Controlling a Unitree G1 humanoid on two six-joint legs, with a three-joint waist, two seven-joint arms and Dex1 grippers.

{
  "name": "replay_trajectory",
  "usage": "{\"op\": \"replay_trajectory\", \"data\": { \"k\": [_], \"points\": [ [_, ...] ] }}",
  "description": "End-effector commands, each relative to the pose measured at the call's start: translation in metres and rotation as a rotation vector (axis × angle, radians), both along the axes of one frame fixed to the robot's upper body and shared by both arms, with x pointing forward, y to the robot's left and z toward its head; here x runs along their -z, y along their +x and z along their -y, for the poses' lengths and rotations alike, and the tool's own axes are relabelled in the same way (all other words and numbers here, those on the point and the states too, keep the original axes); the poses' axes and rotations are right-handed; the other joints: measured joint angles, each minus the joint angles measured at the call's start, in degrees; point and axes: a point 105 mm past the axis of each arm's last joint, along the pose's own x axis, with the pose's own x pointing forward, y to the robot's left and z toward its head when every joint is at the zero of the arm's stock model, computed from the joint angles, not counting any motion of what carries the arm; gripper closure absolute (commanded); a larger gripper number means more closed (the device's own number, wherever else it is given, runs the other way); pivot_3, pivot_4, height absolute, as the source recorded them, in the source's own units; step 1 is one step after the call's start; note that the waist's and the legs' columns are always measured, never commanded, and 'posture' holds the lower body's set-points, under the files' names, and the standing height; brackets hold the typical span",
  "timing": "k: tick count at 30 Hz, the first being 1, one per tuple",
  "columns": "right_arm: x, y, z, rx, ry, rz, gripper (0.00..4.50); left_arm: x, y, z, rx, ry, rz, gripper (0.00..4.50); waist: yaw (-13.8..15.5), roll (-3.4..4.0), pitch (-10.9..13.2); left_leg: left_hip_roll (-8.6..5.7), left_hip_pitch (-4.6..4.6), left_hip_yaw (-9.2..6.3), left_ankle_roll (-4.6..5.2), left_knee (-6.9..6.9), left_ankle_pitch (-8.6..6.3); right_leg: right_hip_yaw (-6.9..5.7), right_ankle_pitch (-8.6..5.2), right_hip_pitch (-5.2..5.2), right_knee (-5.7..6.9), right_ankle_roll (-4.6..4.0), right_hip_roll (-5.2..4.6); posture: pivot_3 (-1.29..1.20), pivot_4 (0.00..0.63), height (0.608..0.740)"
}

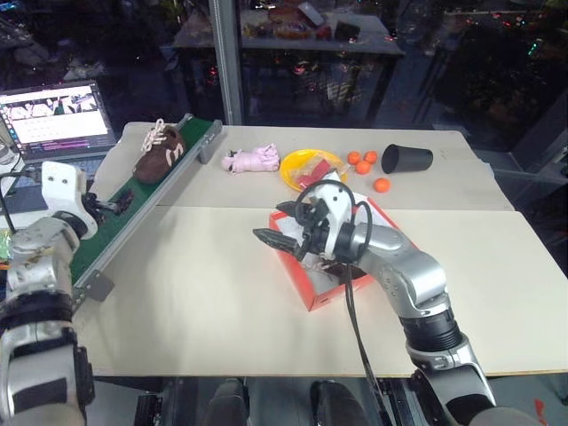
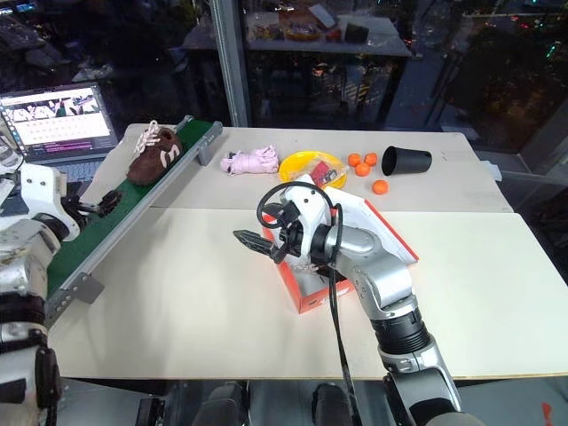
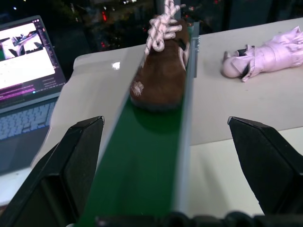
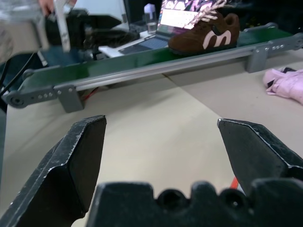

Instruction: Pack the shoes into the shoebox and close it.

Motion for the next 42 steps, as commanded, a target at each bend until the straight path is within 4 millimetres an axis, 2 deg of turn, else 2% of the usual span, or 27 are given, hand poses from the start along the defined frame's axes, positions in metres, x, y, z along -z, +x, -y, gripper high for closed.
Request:
{"op": "replay_trajectory", "data": {
  "k": [1, 9, 18, 21, 23, 24, 26, 30, 34, 36, 38, 40, 42],
  "points": [
    [-0.012, -0.004, -0.001, -0.026, 0.016, 0.040, 0.08, -0.011, 0.004, -0.008, 0.010, 0.008, 0.010, 0.00, 0.0, 0.00, 0.0, 0.00, -0.01, 0.00, 0.00, 0.00, 0.00, 0.00, 0.00, 0.00, -0.01, 0.01, 0.00, 0.00, 0.150, 0.740],
    [-0.010, -0.005, 0.004, -0.010, -0.002, 0.039, 0.08, -0.001, 0.012, -0.009, 0.007, -0.010, -0.050, 0.00, 0.0, -0.07, 0.0, 0.00, -0.07, 0.01, 0.00, 0.00, 0.00, -0.01, -0.01, -0.03, -0.01, 0.02, 0.00, 0.00, 0.150, 0.740],
    [-0.011, -0.004, 0.010, 0.008, -0.014, 0.040, 0.08, 0.012, 0.007, -0.021, -0.046, -0.047, -0.094, 0.00, -0.1, -0.10, 0.0, 0.00, -0.08, 0.01, 0.00, 0.00, 0.00, -0.01, -0.01, -0.07, 0.03, 0.02, 0.00, 0.00, 0.150, 0.740],
    [-0.011, -0.004, 0.010, 0.009, -0.022, 0.040, 0.08, 0.026, 0.001, -0.028, -0.087, -0.075, -0.146, 0.00, 0.0, -0.10, 0.0, 0.00, -0.08, 0.01, 0.00, 0.01, 0.00, -0.02, -0.01, -0.07, 0.04, 0.02, 0.00, 0.00, 0.150, 0.740],
    [-0.011, -0.004, 0.010, 0.011, -0.029, 0.041, 0.08, 0.044, -0.005, -0.035, -0.132, -0.105, -0.212, 0.00, -0.1, -0.10, 0.0, 0.00, -0.08, 0.01, 0.00, 0.01, 0.00, -0.01, -0.01, -0.07, 0.04, 0.02, 0.00, 0.00, 0.150, 0.740],
    [-0.011, -0.004, 0.010, 0.013, -0.032, 0.042, 0.00, 0.049, -0.008, -0.038, -0.152, -0.116, -0.233, 0.41, -0.1, -0.10, 0.0, 0.00, -0.08, 0.01, 0.00, 0.01, 0.00, -0.01, -0.01, -0.07, 0.04, 0.03, 0.00, 0.00, 0.150, 0.740],
    [-0.011, -0.003, 0.011, 0.017, -0.041, 0.045, 0.00, 0.057, -0.011, -0.039, -0.162, -0.155, -0.248, 0.73, -0.1, -0.10, 0.0, 0.00, -0.07, 0.01, 0.00, 0.00, 0.00, -0.01, -0.02, -0.07, 0.08, 0.03, 0.00, 0.00, 0.150, 0.740],
    [-0.010, -0.003, 0.013, 0.024, -0.055, 0.049, 0.00, 0.059, -0.010, -0.037, -0.154, -0.173, -0.242, 2.09, 0.1, -0.09, 0.0, 0.00, 0.04, 0.01, -0.01, 0.01, 0.00, -0.02, -0.09, -0.04, 0.26, 0.12, -0.01, 0.00, 0.150, 0.740],
    [-0.010, -0.002, 0.014, 0.028, -0.063, 0.052, 0.00, 0.053, -0.002, -0.024, -0.095, -0.200, -0.203, 3.38, 0.2, -0.09, 0.0, 0.00, 0.33, 0.06, -0.10, 0.04, -0.02, -0.02, -0.28, 0.06, 0.64, 0.27, -0.06, 0.00, 0.150, 0.740],
    [-0.010, -0.002, 0.014, 0.029, -0.062, 0.051, 0.00, 0.045, 0.004, -0.016, -0.065, -0.200, -0.176, 3.88, 0.4, -0.09, 0.0, 0.00, 0.44, 0.06, -0.16, 0.00, -0.05, -0.04, -0.29, 0.10, 0.71, 0.23, -0.06, 0.00, 0.150, 0.740],
    [-0.011, -0.002, 0.014, 0.030, -0.058, 0.050, 0.00, 0.037, 0.009, -0.008, -0.029, -0.200, -0.147, 4.15, 0.8, -0.09, 0.0, 0.00, 0.43, 0.05, -0.17, 0.00, -0.06, -0.05, -0.29, 0.11, 0.71, 0.22, -0.07, 0.00, 0.150, 0.740],
    [-0.012, -0.002, 0.014, 0.034, -0.043, 0.045, 0.00, 0.023, 0.018, 0.005, 0.029, -0.207, -0.101, 4.15, 1.4, -0.10, 0.0, 0.00, 0.39, 0.06, -0.17, 0.03, -0.01, -0.06, -0.30, 0.12, 0.69, 0.23, -0.08, 0.00, 0.150, 0.740],
    [-0.016, -0.001, 0.015, 0.043, -0.007, 0.032, 0.00, 0.004, 0.028, 0.028, 0.121, -0.222, -0.037, 4.15, 2.0, -0.10, 0.0, 0.00, 0.24, 0.05, -0.16, 0.07, 0.02, -0.14, -0.30, 0.09, 0.65, 0.22, -0.11, 0.00, 0.150, 0.740]
  ]
}}
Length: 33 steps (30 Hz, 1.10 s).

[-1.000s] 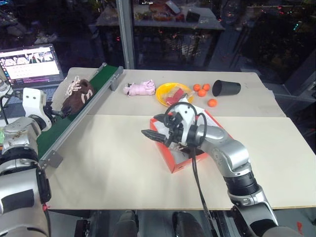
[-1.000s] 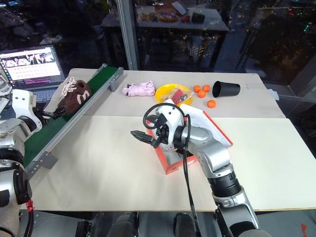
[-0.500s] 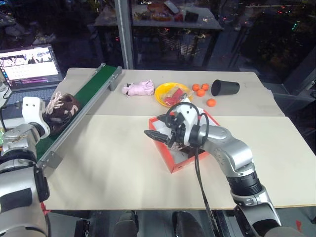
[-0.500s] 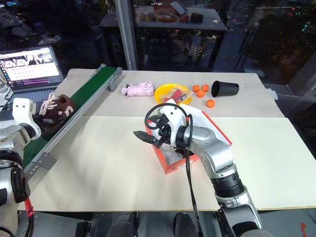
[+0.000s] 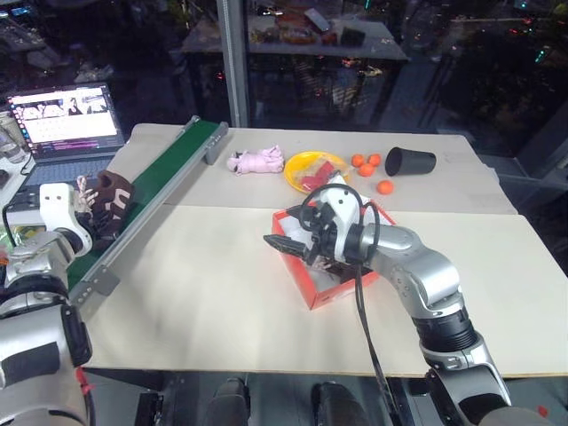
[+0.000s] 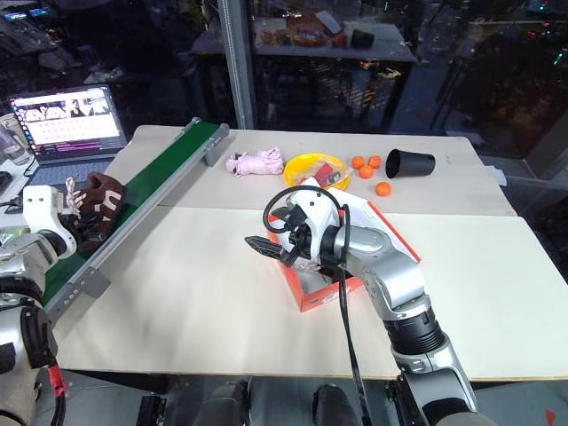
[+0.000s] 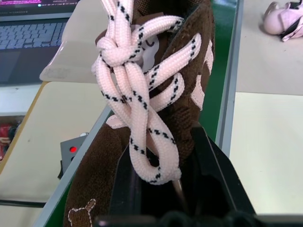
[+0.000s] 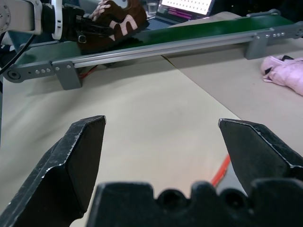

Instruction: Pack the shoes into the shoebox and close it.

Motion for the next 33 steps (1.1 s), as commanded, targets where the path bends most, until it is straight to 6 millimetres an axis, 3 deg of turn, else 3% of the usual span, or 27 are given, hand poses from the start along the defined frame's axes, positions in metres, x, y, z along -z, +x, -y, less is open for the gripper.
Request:
{"op": "replay_trajectory", "data": {
  "k": [1, 7, 11, 13, 15, 23, 31, 33],
  "points": [
    [-0.025, -0.001, 0.002, 0.012, 0.116, 0.017, 0.00, -0.058, 0.026, 0.050, 0.185, -0.039, 0.207, 4.15, 0.5, -0.02, 0.0, 0.00, -0.17, 0.00, 0.01, 0.06, 0.07, -0.04, 0.05, -0.08, -0.02, -0.08, -0.01, 0.00, 0.150, 0.740],
    [-0.053, 0.022, 0.021, 0.135, 0.469, -0.202, 0.00, -0.105, 0.029, 0.148, 0.421, -0.168, 0.354, 4.15, -0.1, -0.15, 0.0, 0.00, -1.20, -0.06, 0.00, 0.36, 0.12, -0.04, 0.28, -0.74, -0.06, -0.10, -0.03, 0.00, 0.150, 0.740],
    [-0.064, 0.029, 0.031, 0.162, 0.616, -0.299, 0.00, -0.116, 0.017, 0.199, 0.528, -0.237, 0.373, 4.15, -1.0, -0.15, 0.0, 0.00, -1.20, -0.11, 0.02, 0.33, 0.12, -0.02, 0.31, -0.76, -0.04, -0.08, -0.02, 0.00, 0.150, 0.740],
    [-0.075, 0.034, 0.039, 0.183, 0.723, -0.327, 0.00, -0.121, 0.009, 0.237, 0.614, -0.287, 0.373, 4.15, -1.7, -0.14, 0.0, 0.00, -1.11, -0.11, 0.02, 0.28, 0.12, 0.01, 0.30, -0.76, -0.02, -0.08, 0.01, 0.00, 0.150, 0.740],
    [-0.082, 0.038, 0.047, 0.206, 0.794, -0.342, 0.00, -0.125, 0.001, 0.263, 0.668, -0.317, 0.369, 4.15, -1.8, -0.12, 0.1, -0.01, -1.07, -0.17, 0.08, 0.28, 0.16, 0.03, 0.31, -0.77, 0.06, -0.09, 0.04, 0.00, 0.150, 0.740],
    [-0.084, 0.044, 0.062, 0.295, 0.839, -0.350, 0.00, -0.119, -0.032, 0.312, 0.825, -0.268, 0.300, 4.15, -3.3, -0.09, 0.1, -0.02, -0.94, -0.22, 0.16, 0.20, 0.20, 0.13, 0.34, -0.72, 0.05, -0.14, 0.10, 0.00, 0.150, 0.740],
    [-0.080, 0.047, 0.070, 0.356, 0.842, -0.338, 0.00, -0.107, -0.050, 0.328, 0.888, -0.293, 0.235, 4.15, -3.3, -0.08, 0.1, -0.04, -0.94, -0.23, 0.16, 0.23, 0.21, 0.13, 0.34, -0.70, 0.04, -0.14, 0.09, 0.00, 0.150, 0.740],
    [-0.081, 0.047, 0.069, 0.353, 0.842, -0.335, 0.50, -0.108, -0.052, 0.330, 0.895, -0.293, 0.232, 4.18, -3.3, -0.08, 0.1, -0.04, -0.94, -0.23, 0.17, 0.22, 0.21, 0.13, 0.33, -0.70, 0.02, -0.14, 0.10, 0.00, 0.150, 0.740]
  ]
}}
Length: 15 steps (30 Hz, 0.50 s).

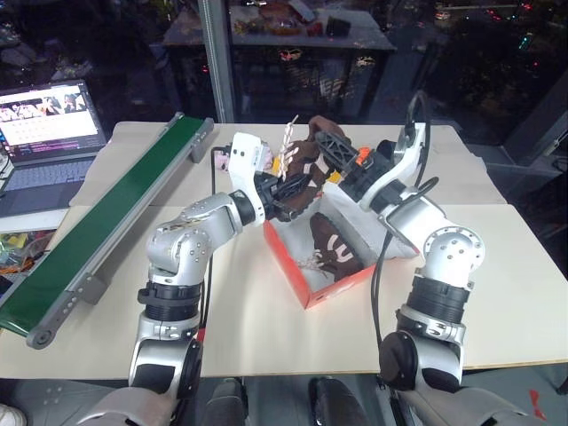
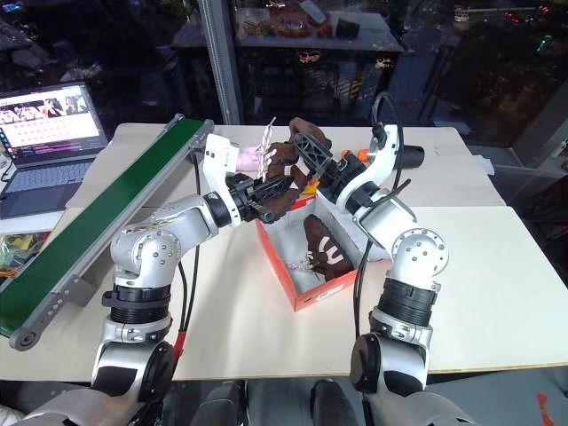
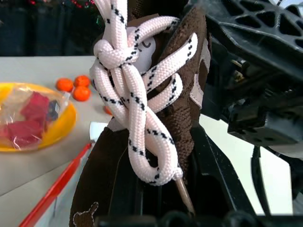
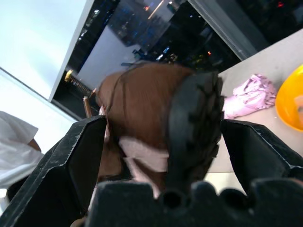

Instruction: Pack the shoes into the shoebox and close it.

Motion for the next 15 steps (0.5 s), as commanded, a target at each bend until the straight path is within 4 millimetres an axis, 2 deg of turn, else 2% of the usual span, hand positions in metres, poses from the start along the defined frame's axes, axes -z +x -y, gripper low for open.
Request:
{"op": "replay_trajectory", "data": {
  "k": [1, 5, 6, 11, 13, 14, 15],
  "points": [
    [-0.014, -0.003, 0.003, 0.020, 0.022, 0.058, 0.66, -0.018, -0.011, 0.007, 0.044, -0.023, 0.068, 4.18, 0.0, 0.00, 0.0, 0.00, 0.00, 0.00, 0.00, 0.00, 0.00, 0.00, 0.00, 0.00, 0.00, 0.00, 0.00, 0.00, 0.150, 0.740],
    [-0.015, -0.001, 0.003, 0.027, 0.029, 0.057, 1.97, -0.021, -0.007, 0.002, 0.020, -0.035, 0.062, 4.18, 0.0, 0.00, 0.0, 0.00, 0.00, -0.01, 0.00, 0.00, 0.00, 0.00, 0.00, 0.01, 0.00, 0.00, 0.00, 0.00, 0.150, 0.740],
    [-0.016, 0.000, 0.004, 0.030, 0.029, 0.056, 2.18, -0.022, -0.006, 0.000, 0.016, -0.041, 0.060, 4.18, 0.0, 0.00, 0.0, 0.00, 0.00, -0.01, 0.00, 0.00, 0.00, 0.00, 0.00, 0.01, 0.00, 0.00, 0.00, 0.00, 0.150, 0.740],
    [-0.021, 0.010, 0.015, 0.110, -0.013, 0.072, 3.39, -0.034, 0.000, -0.020, -0.032, -0.092, 0.065, 2.23, 0.0, 0.02, 0.0, 0.00, 0.00, -0.01, 0.00, 0.00, 0.00, -0.01, 0.00, 0.00, -0.01, 0.00, 0.00, 0.00, 0.150, 0.740],
    [-0.029, 0.015, 0.026, 0.173, -0.090, 0.115, 3.69, -0.038, 0.010, -0.043, -0.113, -0.091, 0.069, 1.60, 0.0, 0.02, 0.0, -0.01, -0.01, -0.01, 0.00, 0.00, 0.00, -0.01, 0.00, 0.00, -0.02, 0.00, -0.01, 0.00, 0.150, 0.740],
    [-0.031, 0.016, 0.029, 0.188, -0.111, 0.128, 3.74, -0.040, 0.013, -0.049, -0.133, -0.091, 0.069, 1.20, 0.0, 0.03, 0.0, -0.02, -0.01, -0.01, 0.00, 0.01, 0.00, 0.00, 0.00, 0.01, -0.01, 0.00, -0.01, 0.00, 0.150, 0.740],
    [-0.035, 0.019, 0.036, 0.214, -0.158, 0.143, 3.77, -0.039, 0.016, -0.064, -0.169, -0.065, 0.075, 0.85, 0.0, 0.03, 0.0, -0.03, -0.01, -0.01, 0.00, 0.00, 0.00, 0.00, 0.00, 0.00, -0.03, 0.00, -0.01, 0.00, 0.150, 0.740]
  ]
}}
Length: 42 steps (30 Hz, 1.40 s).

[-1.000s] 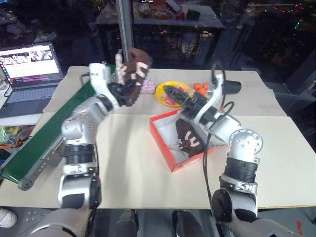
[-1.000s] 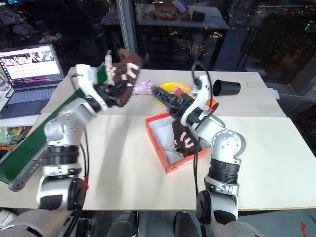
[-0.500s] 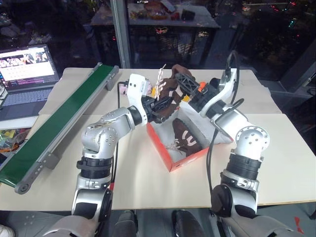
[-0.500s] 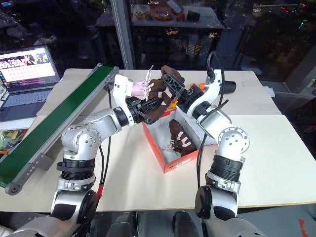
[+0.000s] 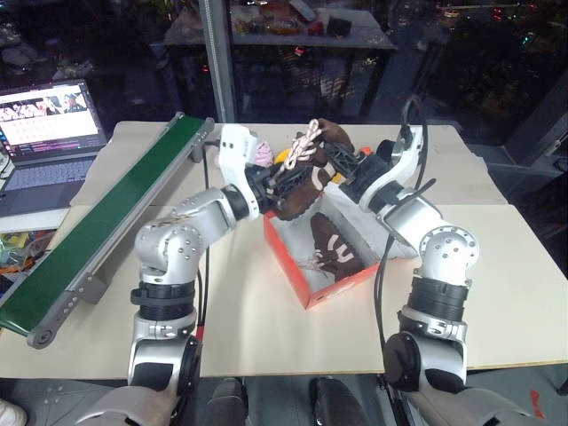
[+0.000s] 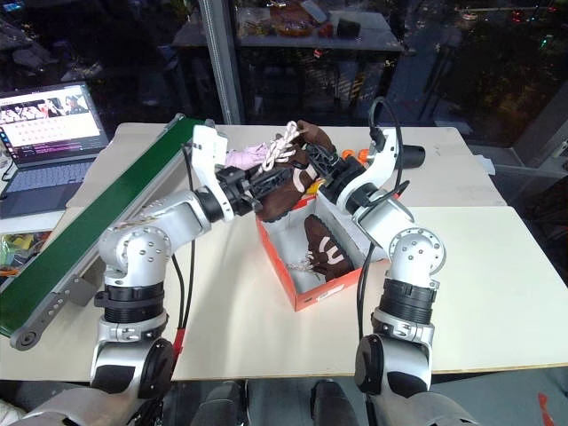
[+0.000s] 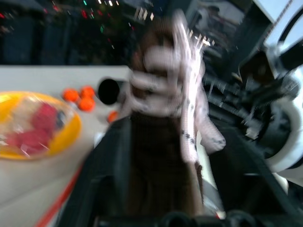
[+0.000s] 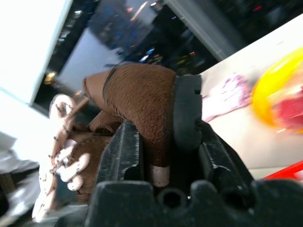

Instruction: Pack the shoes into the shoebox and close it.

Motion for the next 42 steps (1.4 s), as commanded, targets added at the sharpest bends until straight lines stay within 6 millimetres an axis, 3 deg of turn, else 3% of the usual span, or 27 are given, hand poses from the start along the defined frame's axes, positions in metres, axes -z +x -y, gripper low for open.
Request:
{"op": "replay_trajectory", "data": {
  "k": [1, 3, 5, 8, 12, 16, 25, 31, 42],
  "points": [
    [-0.039, 0.000, 0.021, 0.078, -0.105, 0.153, 3.77, -0.011, 0.010, -0.047, -0.127, 0.028, 0.045, 0.42, -0.1, 0.01, 0.0, 0.01, 0.01, 0.00, 0.00, -0.01, 0.00, 0.00, -0.01, 0.00, -0.01, 0.00, 0.01, 0.00, 0.150, 0.740],
    [-0.046, 0.002, 0.030, 0.085, -0.170, 0.162, 3.78, -0.007, 0.016, -0.076, -0.210, 0.068, 0.036, 0.37, -0.3, 0.03, 0.0, 0.00, 0.01, 0.00, 0.00, -0.07, 0.00, 0.04, 0.00, -0.05, -0.02, -0.01, 0.02, 0.00, 0.150, 0.740],
    [-0.046, 0.002, 0.033, 0.068, -0.222, 0.151, 3.79, -0.004, 0.016, -0.089, -0.245, 0.094, 0.033, 0.37, -0.2, 0.03, 0.0, 0.01, 0.04, 0.01, 0.00, -0.18, 0.00, 0.05, -0.01, -0.06, -0.05, -0.02, 0.02, 0.00, 0.150, 0.740],
    [-0.029, -0.002, 0.028, -0.036, -0.349, 0.078, 3.79, 0.010, 0.014, -0.104, -0.282, 0.162, 0.009, 0.37, 0.0, 0.03, 0.0, 0.01, 0.05, 0.02, 0.00, -0.25, 0.00, 0.03, -0.03, -0.05, -0.11, -0.03, 0.01, 0.00, 0.150, 0.740],
    [0.005, -0.012, 0.014, -0.188, -0.473, -0.018, 3.79, 0.028, 0.007, -0.101, -0.263, 0.222, -0.012, 0.37, 0.0, 0.03, 0.0, 0.01, 0.05, 0.05, 0.00, -0.24, 0.00, 0.03, -0.03, -0.03, -0.12, -0.03, -0.02, 0.00, 0.150, 0.740],
    [0.040, -0.018, 0.005, -0.281, -0.457, -0.115, 3.79, 0.040, 0.001, -0.093, -0.242, 0.221, -0.031, 0.37, 0.3, 0.02, 0.0, 0.01, 0.03, 0.04, 0.00, -0.19, 0.00, 0.03, -0.02, -0.03, -0.08, -0.04, -0.02, 0.00, 0.150, 0.740],
    [0.084, -0.026, -0.011, -0.383, -0.546, -0.209, 3.79, 0.052, -0.003, -0.094, -0.257, 0.251, -0.053, 0.37, 0.2, 0.02, 0.0, 0.00, 0.07, 0.04, 0.00, -0.11, 0.00, 0.04, -0.02, -0.01, -0.02, -0.04, 0.00, 0.00, 0.150, 0.740],
    [0.130, -0.023, -0.034, -0.499, -0.847, -0.227, 3.79, 0.054, -0.003, -0.091, -0.258, 0.269, -0.045, 0.37, 0.1, 0.02, 0.0, 0.00, 0.08, 0.04, 0.00, -0.09, 0.00, 0.04, -0.02, 0.00, -0.02, -0.03, 0.00, 0.00, 0.150, 0.740],
    [0.208, -0.007, -0.039, -0.715, -1.339, -0.218, 3.79, 0.063, -0.013, -0.089, -0.277, 0.293, -0.042, 0.37, -0.2, -0.29, -0.3, 0.02, 1.26, 0.04, -0.02, -0.27, -0.02, 0.03, -0.35, 1.03, -0.13, 0.27, 0.02, 0.00, 0.150, 0.740]
  ]
}}
